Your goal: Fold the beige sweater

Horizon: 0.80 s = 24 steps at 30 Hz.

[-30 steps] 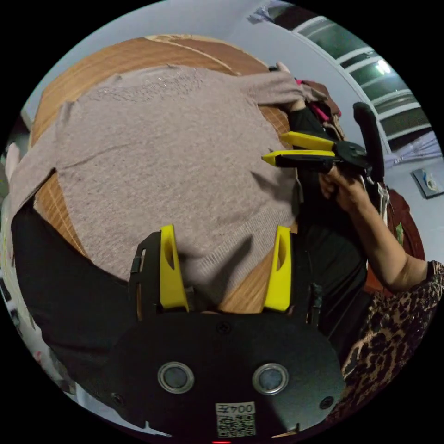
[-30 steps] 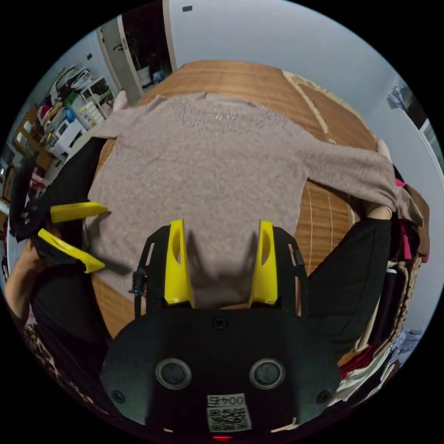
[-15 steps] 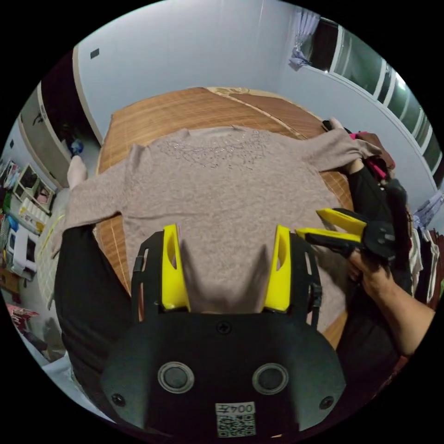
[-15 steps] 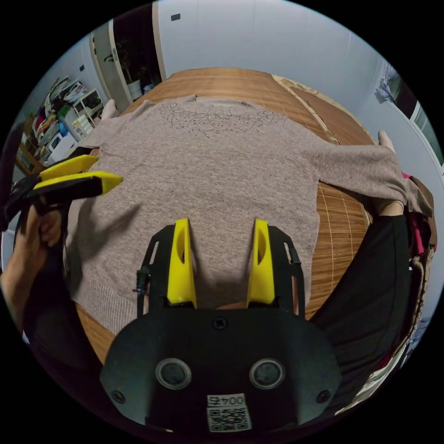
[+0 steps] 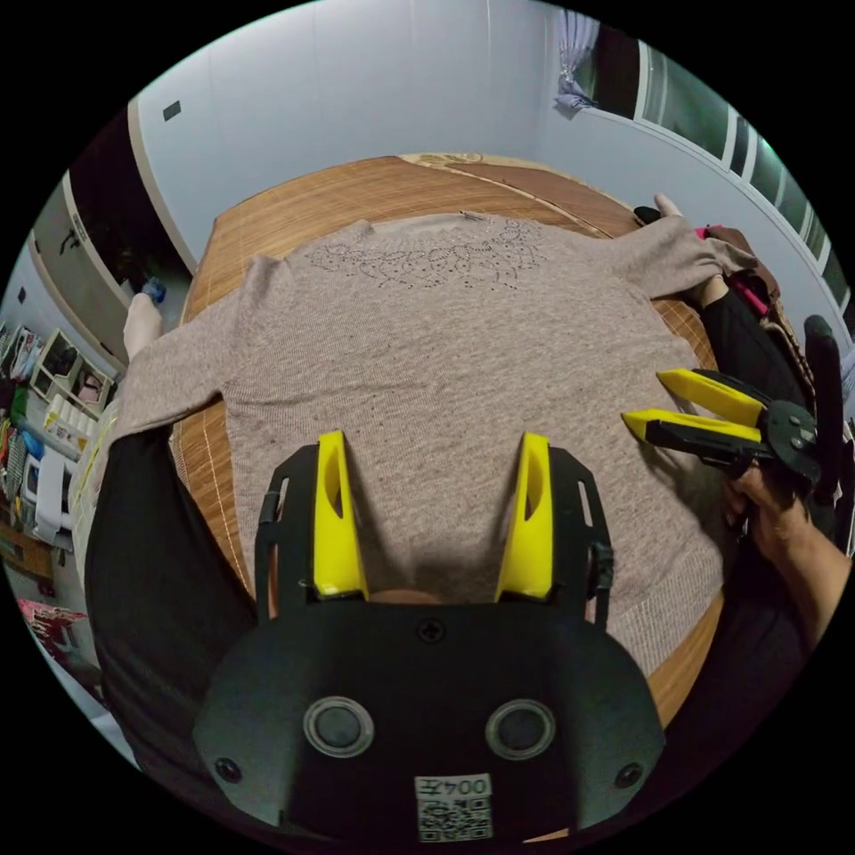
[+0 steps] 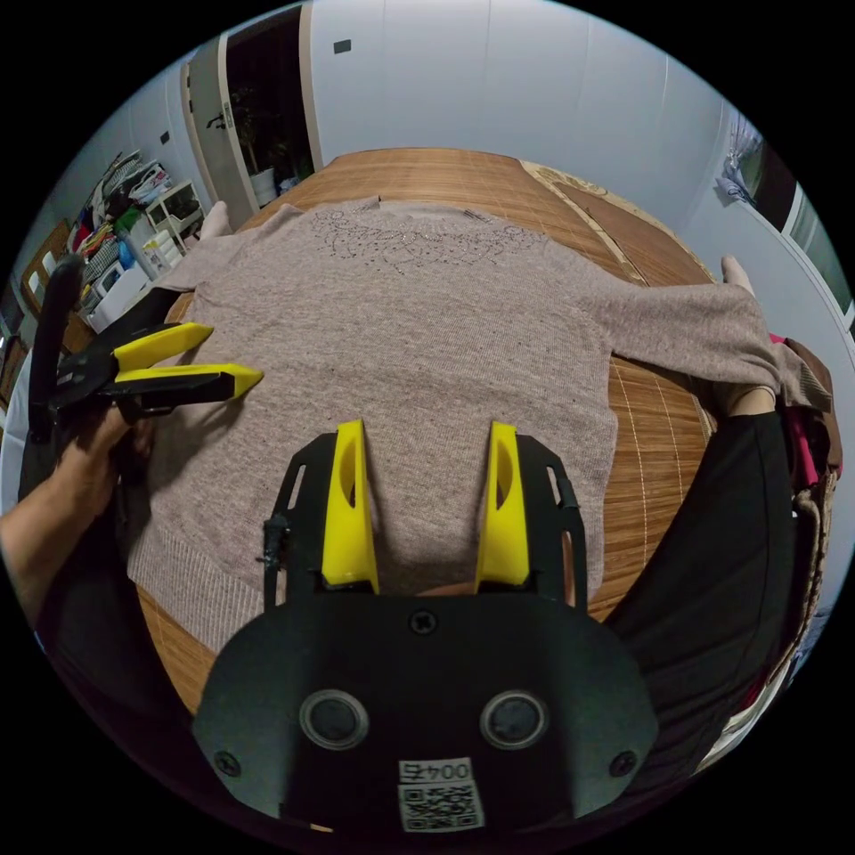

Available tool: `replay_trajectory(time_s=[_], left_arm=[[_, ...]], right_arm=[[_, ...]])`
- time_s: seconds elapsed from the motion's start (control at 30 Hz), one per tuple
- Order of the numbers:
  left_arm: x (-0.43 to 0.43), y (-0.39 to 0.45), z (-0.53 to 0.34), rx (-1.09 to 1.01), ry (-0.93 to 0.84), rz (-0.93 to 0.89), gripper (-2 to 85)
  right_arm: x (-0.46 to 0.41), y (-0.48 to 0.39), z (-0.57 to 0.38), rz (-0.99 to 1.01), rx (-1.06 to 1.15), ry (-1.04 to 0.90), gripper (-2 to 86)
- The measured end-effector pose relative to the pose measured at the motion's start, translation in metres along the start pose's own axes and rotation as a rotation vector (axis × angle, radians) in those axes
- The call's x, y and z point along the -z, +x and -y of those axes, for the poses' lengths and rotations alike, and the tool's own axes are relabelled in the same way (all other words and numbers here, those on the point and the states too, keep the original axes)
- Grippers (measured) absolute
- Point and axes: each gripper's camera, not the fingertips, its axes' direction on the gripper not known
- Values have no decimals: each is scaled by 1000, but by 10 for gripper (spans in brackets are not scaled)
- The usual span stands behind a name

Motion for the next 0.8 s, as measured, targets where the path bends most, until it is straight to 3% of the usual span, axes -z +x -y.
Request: replay_trajectory(time_s=[0.8], left_arm=[[9, 3, -22, -1, -8, 10, 249]], right_arm=[[-6, 12, -18, 3, -1, 4, 184]])
